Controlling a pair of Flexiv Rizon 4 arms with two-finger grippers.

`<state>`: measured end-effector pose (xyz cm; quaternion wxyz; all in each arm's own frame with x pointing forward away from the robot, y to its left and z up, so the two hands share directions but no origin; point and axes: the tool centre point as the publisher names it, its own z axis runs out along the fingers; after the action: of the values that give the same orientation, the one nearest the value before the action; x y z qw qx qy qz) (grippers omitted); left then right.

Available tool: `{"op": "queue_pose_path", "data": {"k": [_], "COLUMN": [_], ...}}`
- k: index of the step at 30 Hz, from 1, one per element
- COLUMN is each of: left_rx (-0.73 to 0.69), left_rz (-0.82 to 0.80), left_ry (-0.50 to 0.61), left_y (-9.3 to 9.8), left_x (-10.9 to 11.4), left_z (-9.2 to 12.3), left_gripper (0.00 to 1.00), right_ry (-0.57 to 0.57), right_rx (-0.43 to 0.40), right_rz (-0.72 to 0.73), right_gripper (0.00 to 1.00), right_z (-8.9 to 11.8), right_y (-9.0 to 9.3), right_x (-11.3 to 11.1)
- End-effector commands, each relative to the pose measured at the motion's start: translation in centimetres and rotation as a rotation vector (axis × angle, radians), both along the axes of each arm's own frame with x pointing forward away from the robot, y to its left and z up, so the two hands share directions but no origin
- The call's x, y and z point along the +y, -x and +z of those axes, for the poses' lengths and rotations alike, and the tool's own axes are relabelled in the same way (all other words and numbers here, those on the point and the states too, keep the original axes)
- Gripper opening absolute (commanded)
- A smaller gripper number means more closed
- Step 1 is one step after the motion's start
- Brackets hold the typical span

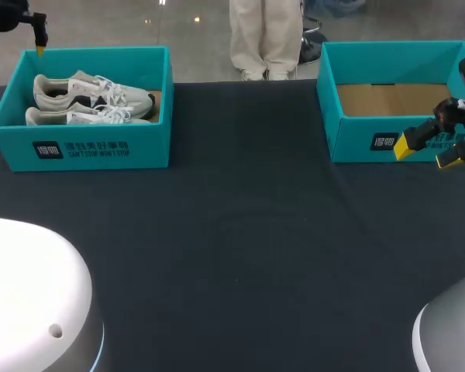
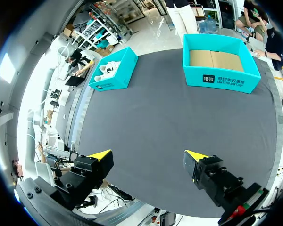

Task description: Take the shoe out of the shoebox, open the shoe tongue, remove and reinsert the insole, then place the shoe into the shoebox

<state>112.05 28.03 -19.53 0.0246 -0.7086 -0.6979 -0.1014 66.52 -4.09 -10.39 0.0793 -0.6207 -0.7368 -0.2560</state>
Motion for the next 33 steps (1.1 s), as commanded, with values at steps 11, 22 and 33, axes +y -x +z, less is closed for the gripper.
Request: {"op": "queue_pose_path", "data": {"k": [11, 22, 33], "left_rx": [-0.029, 0.045, 0.120], "left_rz": [0.045, -0.022, -0.012], "left_ry": [0.027, 0.076, 0.122], "left_y": [1.8, 6.5, 7.3], "left_x": [0.6, -0.4, -0.9], "left_z": [-0.1, -3.7, -8.5], "left_gripper": [1.00, 1.00, 1.00], "right_ry": [0.002, 0.002, 0.002], "right_rx": [0.005, 0.005, 0.005], "right_rz": [0.001, 0.001, 0.001], "right_gripper": [1.00, 1.00, 1.00], "right_z": [0.0, 0.0, 0.0], "right_y": [-0.3, -0.3, -0.3], "right_x": [0.1, 0.1, 0.1]}}
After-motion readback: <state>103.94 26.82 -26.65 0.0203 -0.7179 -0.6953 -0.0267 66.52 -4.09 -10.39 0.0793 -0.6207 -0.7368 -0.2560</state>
